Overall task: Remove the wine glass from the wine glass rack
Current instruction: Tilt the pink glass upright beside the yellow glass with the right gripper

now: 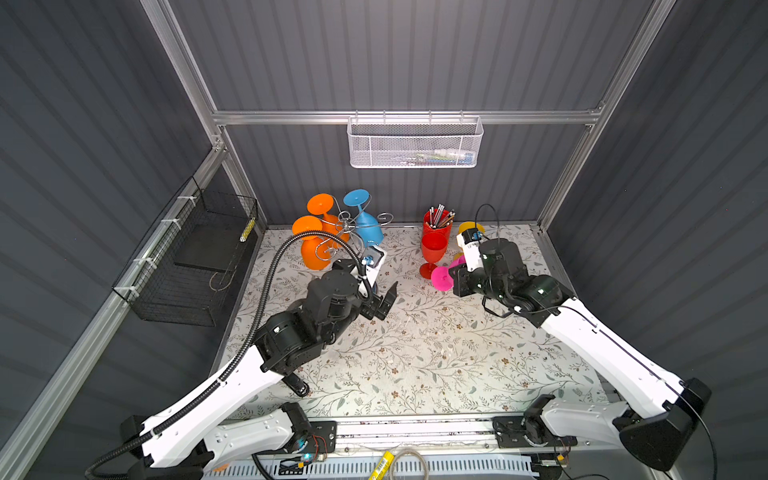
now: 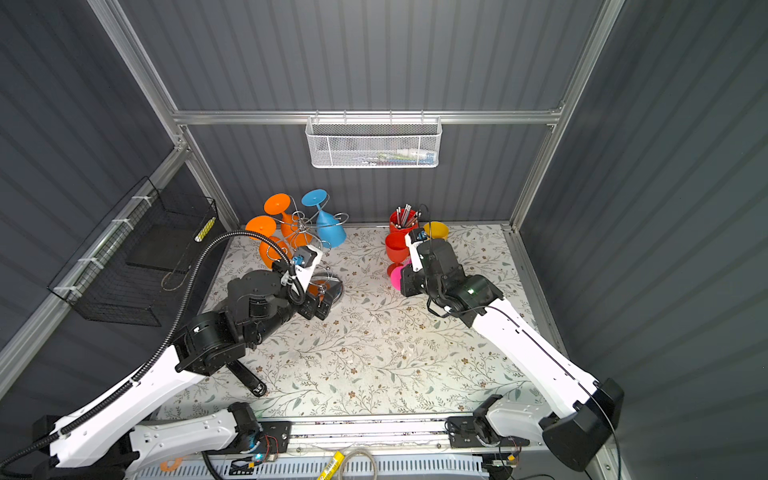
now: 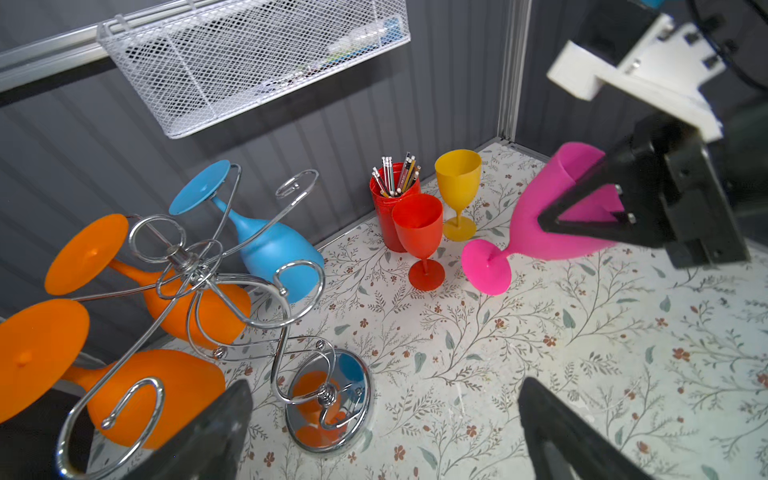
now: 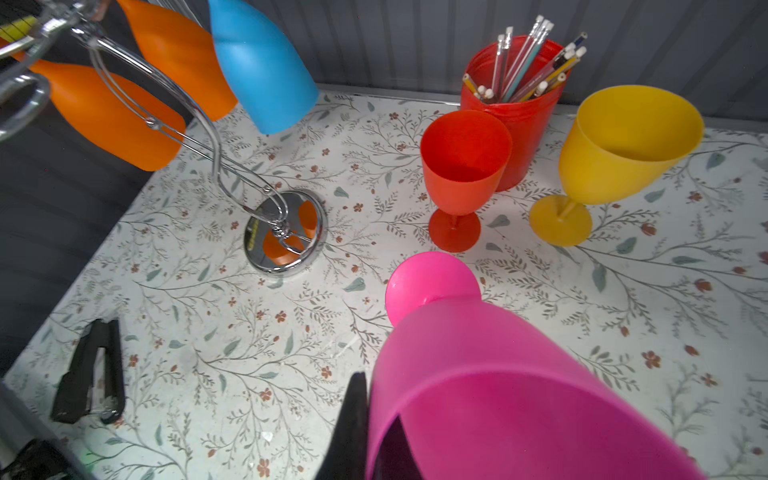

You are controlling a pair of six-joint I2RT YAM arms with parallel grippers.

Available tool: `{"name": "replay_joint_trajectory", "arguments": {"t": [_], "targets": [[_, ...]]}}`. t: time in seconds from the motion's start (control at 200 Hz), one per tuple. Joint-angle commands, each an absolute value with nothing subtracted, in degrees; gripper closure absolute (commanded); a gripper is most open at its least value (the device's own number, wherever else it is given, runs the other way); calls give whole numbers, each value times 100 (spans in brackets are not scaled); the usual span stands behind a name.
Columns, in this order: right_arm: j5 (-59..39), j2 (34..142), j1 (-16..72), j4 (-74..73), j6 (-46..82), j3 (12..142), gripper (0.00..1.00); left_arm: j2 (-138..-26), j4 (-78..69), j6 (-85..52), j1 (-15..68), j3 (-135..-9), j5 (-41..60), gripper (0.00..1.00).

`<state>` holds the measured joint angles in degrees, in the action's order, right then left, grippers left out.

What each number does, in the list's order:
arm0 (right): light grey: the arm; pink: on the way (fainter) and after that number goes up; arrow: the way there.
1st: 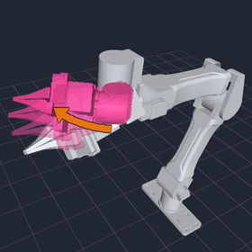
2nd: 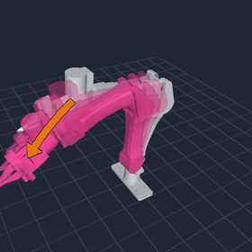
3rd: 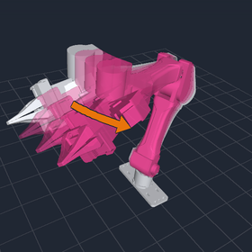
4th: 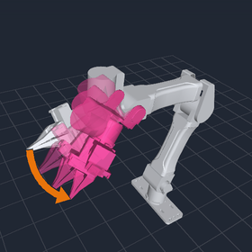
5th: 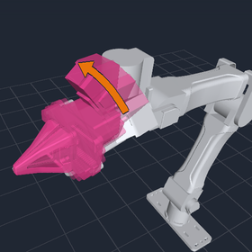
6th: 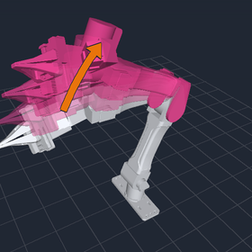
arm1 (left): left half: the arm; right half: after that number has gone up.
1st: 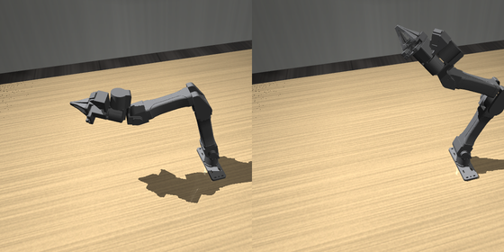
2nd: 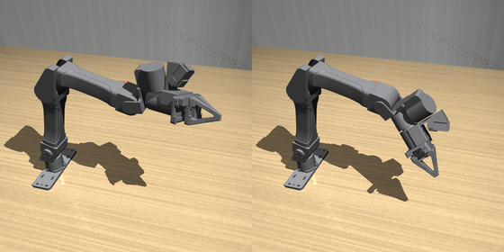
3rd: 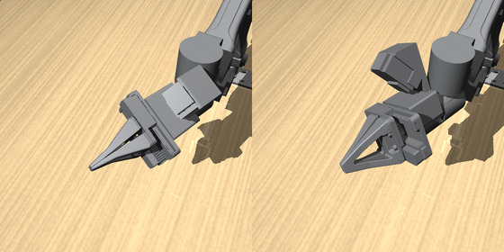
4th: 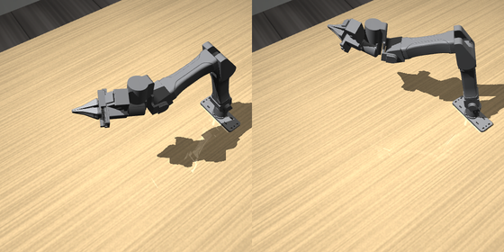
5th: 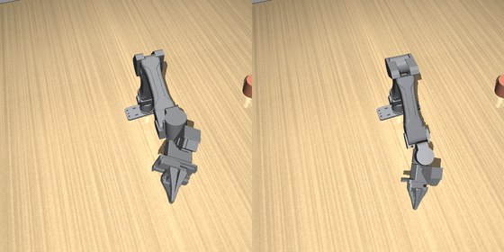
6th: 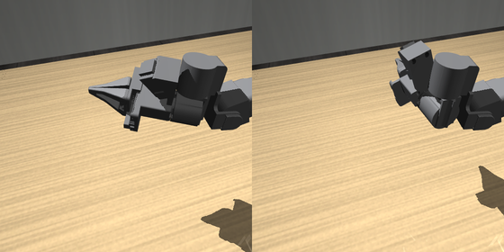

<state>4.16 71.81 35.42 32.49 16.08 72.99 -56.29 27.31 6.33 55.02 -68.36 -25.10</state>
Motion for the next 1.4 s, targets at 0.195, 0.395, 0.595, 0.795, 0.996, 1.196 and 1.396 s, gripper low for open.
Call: {"name": "replay_joint_trajectory", "arguments": {"t": [0.195, 0.395, 0.595, 0.795, 0.996, 1.196, 1.396], "targets": [[1213, 7997, 3532, 4023, 1249, 8047, 100, -5049, 2282, 1586, 5501, -6187, -2047, 0], [1132, 8743, 3080, 4342, 1186, 8556, 100, -4842, 2070, 1611, 5497, -5906, -2072, 0], [780, 9145, 2585, 4246, 1169, 8692, 100, -4810, 2074, 1633, 5495, -5827, -2140, 0], [534, 9473, 2261, 4103, 1117, 8762, 100, -4812, 2065, 1652, 5498, -5811, -2145, 0], [475, 9902, 2176, 4067, 1074, 8980, 100, -4830, 2082, 1668, 5497, -5801, -2171, 0], [358, 10202, 2093, 4038, 1072, 9160, 100, -4810, 2098, 1669, 5498, -5813, -2241, 0], [409, 10445, 2031, 4100, 1046, 9358, 99, -4775, 2098, 1670, 5496, -5807, -2275, 0]]}}
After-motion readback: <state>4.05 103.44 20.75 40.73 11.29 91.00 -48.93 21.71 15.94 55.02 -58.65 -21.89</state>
